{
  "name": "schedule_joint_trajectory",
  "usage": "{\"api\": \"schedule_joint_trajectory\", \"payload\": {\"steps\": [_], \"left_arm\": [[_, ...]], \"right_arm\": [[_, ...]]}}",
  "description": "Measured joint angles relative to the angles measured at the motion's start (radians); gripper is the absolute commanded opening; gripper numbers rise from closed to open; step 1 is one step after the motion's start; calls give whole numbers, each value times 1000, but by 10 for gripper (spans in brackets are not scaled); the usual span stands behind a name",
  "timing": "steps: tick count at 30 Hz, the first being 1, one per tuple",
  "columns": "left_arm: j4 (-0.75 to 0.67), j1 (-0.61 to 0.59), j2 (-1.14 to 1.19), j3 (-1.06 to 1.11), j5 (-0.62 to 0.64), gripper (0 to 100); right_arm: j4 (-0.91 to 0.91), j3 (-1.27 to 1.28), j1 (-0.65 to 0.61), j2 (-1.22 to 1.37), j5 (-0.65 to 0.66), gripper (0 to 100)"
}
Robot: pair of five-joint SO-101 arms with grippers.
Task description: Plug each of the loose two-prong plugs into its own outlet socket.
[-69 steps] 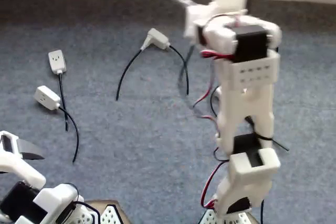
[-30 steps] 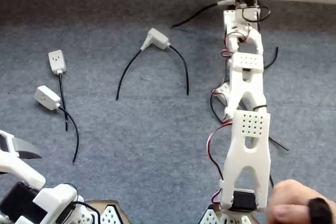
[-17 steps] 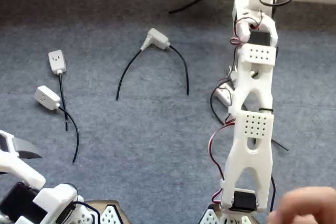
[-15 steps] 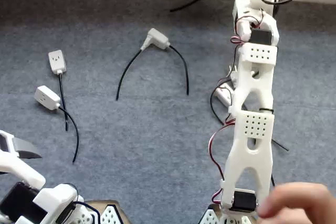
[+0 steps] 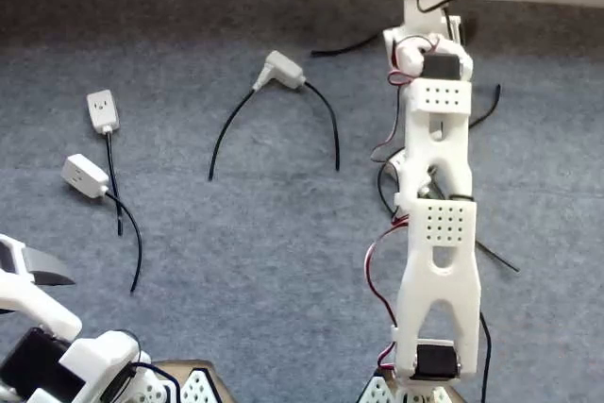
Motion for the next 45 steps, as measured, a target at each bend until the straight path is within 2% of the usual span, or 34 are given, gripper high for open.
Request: {"api": "schedule_joint_trajectory", "payload": {"steps": [7, 14, 15, 20, 25, 28, 36, 41, 45], "left_arm": [[3, 0, 0, 0, 0, 302], [44, 21, 0, 0, 0, 302], [52, 32, 0, 0, 0, 302], [66, 48, 0, 0, 0, 302], [66, 48, 0, 0, 0, 302], [66, 48, 0, 0, 0, 302], [66, 48, 0, 5, 0, 302], [69, 48, 0, 40, 0, 302], [69, 48, 0, 40, 0, 302]], "right_arm": [[216, -153, 14, -91, 8, 450], [666, -213, 86, -361, 46, 450], [684, -206, 95, -387, 63, 450], [698, 71, 166, -488, 247, 450], [698, 479, 150, -617, 345, 399], [698, 715, 97, -726, 359, 364], [690, 1209, -60, -939, 370, 363], [580, 1375, -72, -939, 370, 363], [505, 1395, -72, -901, 411, 363]]}}
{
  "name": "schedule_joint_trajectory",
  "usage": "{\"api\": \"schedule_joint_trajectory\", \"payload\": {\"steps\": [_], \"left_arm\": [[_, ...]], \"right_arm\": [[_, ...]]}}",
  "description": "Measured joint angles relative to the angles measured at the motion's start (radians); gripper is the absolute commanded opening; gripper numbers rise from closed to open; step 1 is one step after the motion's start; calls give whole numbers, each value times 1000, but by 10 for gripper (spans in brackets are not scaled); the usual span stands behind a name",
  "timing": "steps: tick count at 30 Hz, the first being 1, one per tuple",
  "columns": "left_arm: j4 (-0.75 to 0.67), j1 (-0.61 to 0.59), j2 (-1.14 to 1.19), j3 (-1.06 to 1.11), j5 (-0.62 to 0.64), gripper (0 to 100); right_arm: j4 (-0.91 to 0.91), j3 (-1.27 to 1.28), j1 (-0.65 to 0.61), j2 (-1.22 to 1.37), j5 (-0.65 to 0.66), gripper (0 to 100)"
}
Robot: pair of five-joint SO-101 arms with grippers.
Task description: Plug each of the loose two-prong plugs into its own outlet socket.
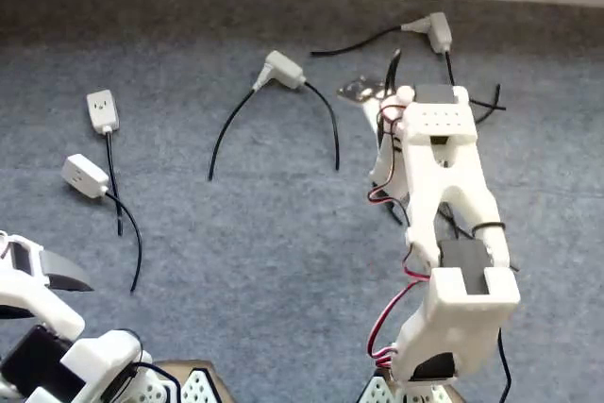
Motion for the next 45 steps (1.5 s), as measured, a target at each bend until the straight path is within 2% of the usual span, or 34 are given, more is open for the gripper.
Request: {"api": "schedule_joint_trajectory", "payload": {"steps": [3, 11, 18, 37, 42, 45], "left_arm": [[0, 0, 0, 0, 0, 302], [0, 0, 0, 0, 0, 302], [0, 0, 0, 8, 0, 302], [0, 0, 0, 8, 0, 302], [0, -5, 0, 8, 0, 302], [0, -5, 0, 8, 0, 302]], "right_arm": [[-46, 2, 6, 55, 71, 363], [-190, 3, 57, 157, 94, 358], [-201, 3, 64, 160, 94, 211], [-210, 3, 77, 218, 94, 204], [-216, -18, 83, 233, 92, 111], [-218, -75, 98, 244, 63, 113]]}}
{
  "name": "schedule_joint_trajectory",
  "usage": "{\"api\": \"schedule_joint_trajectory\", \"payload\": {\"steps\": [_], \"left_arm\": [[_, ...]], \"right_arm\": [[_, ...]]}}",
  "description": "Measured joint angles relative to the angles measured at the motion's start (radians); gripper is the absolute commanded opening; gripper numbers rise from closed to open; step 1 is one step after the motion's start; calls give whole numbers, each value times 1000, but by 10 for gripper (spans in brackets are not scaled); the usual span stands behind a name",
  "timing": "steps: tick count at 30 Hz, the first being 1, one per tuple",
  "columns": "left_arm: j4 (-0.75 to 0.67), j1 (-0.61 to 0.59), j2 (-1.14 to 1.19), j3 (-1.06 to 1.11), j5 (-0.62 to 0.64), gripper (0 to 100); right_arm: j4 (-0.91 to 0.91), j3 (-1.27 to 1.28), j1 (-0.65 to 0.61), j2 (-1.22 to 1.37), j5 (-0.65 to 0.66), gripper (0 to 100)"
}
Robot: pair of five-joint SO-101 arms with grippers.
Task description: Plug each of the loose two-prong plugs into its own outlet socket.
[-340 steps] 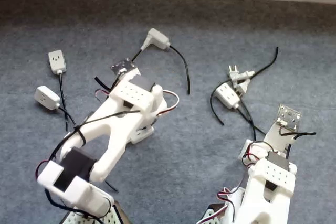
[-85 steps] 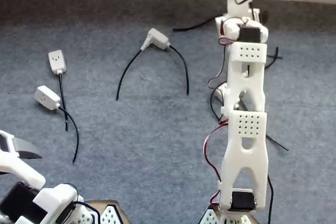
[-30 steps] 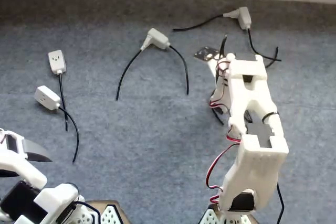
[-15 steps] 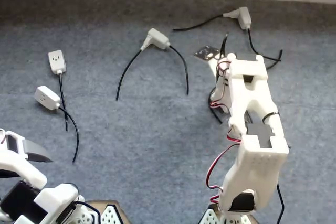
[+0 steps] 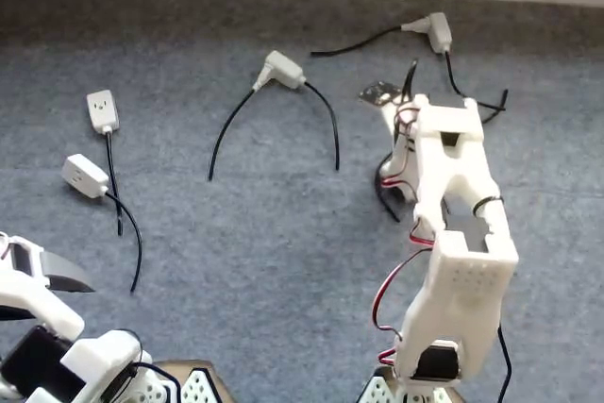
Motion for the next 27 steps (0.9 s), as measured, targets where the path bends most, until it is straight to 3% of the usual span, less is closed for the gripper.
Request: {"api": "schedule_joint_trajectory", "payload": {"steps": [5, 12, 15, 27], "left_arm": [[0, 0, 0, 0, 0, 302], [0, 0, 0, 0, 0, 302], [0, 0, 0, 0, 0, 302], [0, 0, 0, 0, 0, 302]], "right_arm": [[81, -166, 34, 14, -74, 113], [390, -535, 38, 14, -284, 113], [410, -667, 29, 14, -364, 113], [411, -707, -209, -138, -683, 113]]}}
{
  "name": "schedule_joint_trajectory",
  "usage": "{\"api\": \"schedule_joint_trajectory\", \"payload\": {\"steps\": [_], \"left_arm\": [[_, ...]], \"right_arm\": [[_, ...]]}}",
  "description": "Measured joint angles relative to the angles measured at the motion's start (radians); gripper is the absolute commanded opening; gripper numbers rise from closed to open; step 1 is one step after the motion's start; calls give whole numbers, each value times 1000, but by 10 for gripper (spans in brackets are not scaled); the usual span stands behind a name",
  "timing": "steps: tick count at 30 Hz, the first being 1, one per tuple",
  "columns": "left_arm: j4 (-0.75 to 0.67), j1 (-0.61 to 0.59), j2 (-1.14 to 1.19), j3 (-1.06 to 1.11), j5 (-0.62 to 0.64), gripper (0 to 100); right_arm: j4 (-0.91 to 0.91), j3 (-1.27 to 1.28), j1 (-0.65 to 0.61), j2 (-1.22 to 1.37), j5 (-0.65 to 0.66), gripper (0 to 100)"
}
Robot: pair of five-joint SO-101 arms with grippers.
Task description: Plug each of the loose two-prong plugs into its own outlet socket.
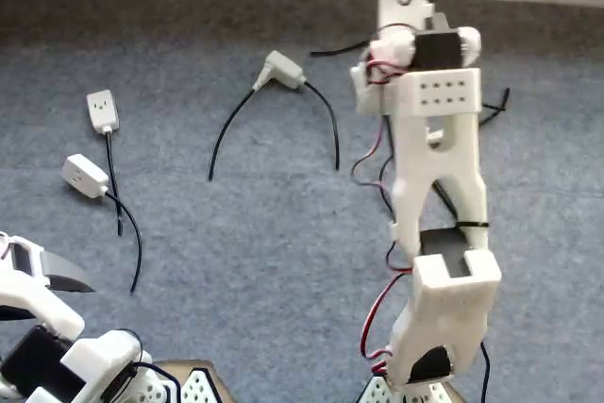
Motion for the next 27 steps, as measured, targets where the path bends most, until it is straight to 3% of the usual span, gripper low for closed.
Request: {"api": "schedule_joint_trajectory", "payload": {"steps": [9, 14, 18, 27], "left_arm": [[0, 0, 0, 0, 0, 302], [0, 0, 0, 0, 0, 302], [0, 0, 0, 0, 0, 302], [-15, 0, 0, 0, 0, 302]], "right_arm": [[0, 55, -358, -48, -338, 124], [-2, 61, -511, -49, -617, 167], [-29, 86, -548, -38, -868, 166], [-68, 100, -546, 241, -1174, 166]]}}
